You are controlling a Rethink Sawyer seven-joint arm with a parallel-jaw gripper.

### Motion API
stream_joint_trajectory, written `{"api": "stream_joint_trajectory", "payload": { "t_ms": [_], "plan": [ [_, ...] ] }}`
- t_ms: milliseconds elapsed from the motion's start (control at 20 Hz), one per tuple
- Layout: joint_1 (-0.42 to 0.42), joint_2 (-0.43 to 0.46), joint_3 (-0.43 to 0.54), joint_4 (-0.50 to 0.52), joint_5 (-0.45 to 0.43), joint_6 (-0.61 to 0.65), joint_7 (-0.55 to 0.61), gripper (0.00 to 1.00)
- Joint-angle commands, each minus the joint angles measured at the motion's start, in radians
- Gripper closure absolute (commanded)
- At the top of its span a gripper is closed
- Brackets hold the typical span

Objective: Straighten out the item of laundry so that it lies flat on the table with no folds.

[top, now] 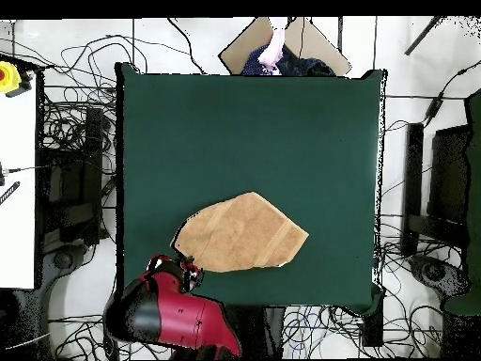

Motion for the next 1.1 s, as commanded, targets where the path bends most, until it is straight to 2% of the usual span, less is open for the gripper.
{"api": "stream_joint_trajectory", "payload": {
  "t_ms": [50, 200, 350, 450, 550, 600, 650, 750, 850, 1100],
  "plan": [
    [-0.020, 0.034, -0.014, -0.085, -0.004, 0.079, 0.140, 1.00],
    [-0.077, 0.075, 0.061, -0.072, 0.006, -0.003, 0.156, 1.00],
    [-0.065, 0.056, 0.048, -0.063, 0.005, 0.086, 0.144, 1.00],
    [-0.054, 0.027, 0.022, -0.011, -0.014, 0.110, 0.142, 1.00],
    [-0.045, -0.008, -0.025, 0.004, -0.044, 0.250, 0.113, 1.00],
    [-0.066, -0.030, -0.027, 0.013, -0.056, 0.324, 0.095, 1.00],
    [-0.107, -0.049, -0.005, 0.036, -0.063, 0.336, 0.070, 1.00],
    [-0.194, -0.043, 0.063, 0.097, -0.075, 0.244, 0.031, 1.00],
    [-0.244, -0.001, 0.121, 0.144, -0.088, 0.123, 0.051, 1.00],
    [-0.327, 0.041, 0.230, 0.173, -0.098, -0.004, 0.115, 1.00]
  ]
}}
